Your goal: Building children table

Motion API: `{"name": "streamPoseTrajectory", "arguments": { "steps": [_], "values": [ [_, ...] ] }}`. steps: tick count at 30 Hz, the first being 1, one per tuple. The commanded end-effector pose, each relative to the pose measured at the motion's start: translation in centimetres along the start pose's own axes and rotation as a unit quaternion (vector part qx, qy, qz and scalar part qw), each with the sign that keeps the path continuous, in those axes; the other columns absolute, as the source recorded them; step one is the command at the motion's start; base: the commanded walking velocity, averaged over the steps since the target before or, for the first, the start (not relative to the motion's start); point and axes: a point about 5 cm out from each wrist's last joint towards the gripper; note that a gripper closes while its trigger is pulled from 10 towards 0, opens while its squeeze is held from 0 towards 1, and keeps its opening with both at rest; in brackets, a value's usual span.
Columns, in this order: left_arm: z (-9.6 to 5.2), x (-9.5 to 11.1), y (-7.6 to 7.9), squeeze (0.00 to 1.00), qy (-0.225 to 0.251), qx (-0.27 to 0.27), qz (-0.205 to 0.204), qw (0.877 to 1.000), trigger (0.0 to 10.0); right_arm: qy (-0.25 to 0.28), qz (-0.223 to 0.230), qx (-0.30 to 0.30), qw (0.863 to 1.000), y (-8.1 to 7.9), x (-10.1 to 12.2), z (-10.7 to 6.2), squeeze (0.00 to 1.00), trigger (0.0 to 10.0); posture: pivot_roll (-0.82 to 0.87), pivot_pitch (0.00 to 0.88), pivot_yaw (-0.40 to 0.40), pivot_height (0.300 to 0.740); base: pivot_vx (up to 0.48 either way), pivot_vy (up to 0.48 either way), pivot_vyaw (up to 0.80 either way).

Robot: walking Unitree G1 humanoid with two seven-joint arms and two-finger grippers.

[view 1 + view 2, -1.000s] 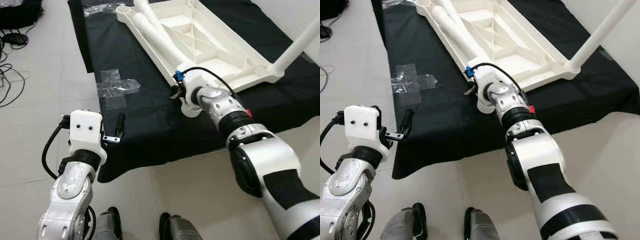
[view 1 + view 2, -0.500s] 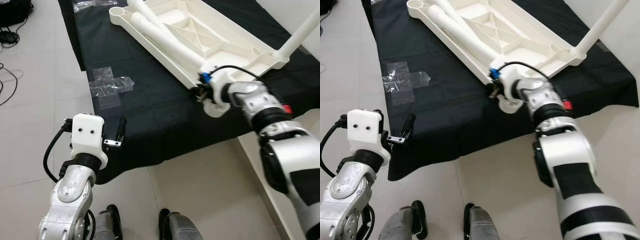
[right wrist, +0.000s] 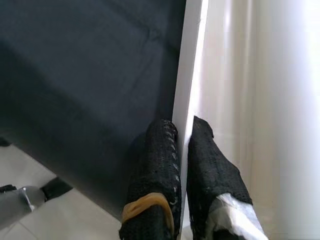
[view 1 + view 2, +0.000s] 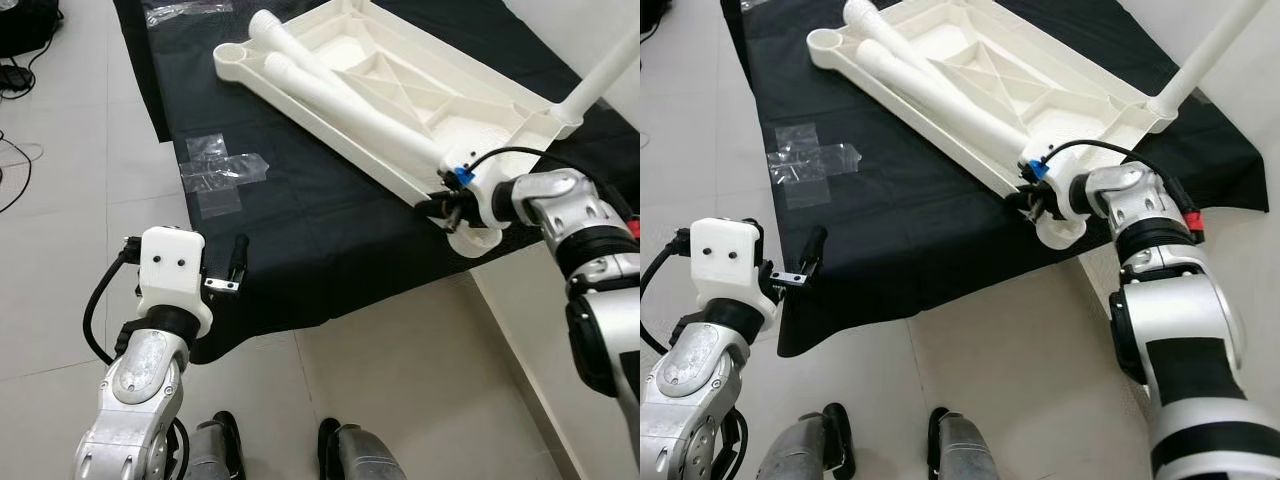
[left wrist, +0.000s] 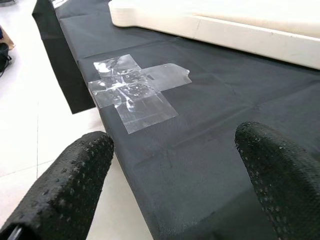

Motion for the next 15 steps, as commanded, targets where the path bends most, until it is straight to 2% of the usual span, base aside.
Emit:
{"name": "streamPoseTrajectory", "arguments": {
  "steps": [1, 11, 15],
  "values": [
    [-0.2, -0.3, 0.1, 0.0, -0.008, -0.006, 0.005, 1.0, 10.0, 0.006, -0.037, 0.009, 0.999, 0.3, 0.5, -0.7, 0.0, 0.0, 0.0, 0.228, -0.122, 0.74, 0.0, 0.0, 0.0],
    [-0.1, -0.3, 0.0, 0.0, -0.007, -0.007, 0.006, 1.0, 10.0, 0.0, -0.06, 0.016, 0.998, 0.5, 0.2, -1.4, 0.0, 0.0, 0.01, 0.229, -0.117, 0.74, 0.0, 0.0, 0.0],
    [-0.1, -0.3, 0.1, 0.0, -0.007, -0.008, 0.007, 1.0, 10.0, -0.008, -0.075, -0.006, 0.997, 0.9, 0.4, -1.7, 0.0, 0.0, 0.01, 0.229, -0.117, 0.74, 0.0, 0.0, 0.0]
  ]
}}
Point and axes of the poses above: a point about 5 cm out from each wrist's last joint towards the gripper, its own z axis pointing out of the wrist towards the gripper, its own x axis along the axis of the wrist's last joint, y = z × x, and after that the axes turned 6 degrees about z, right-handed
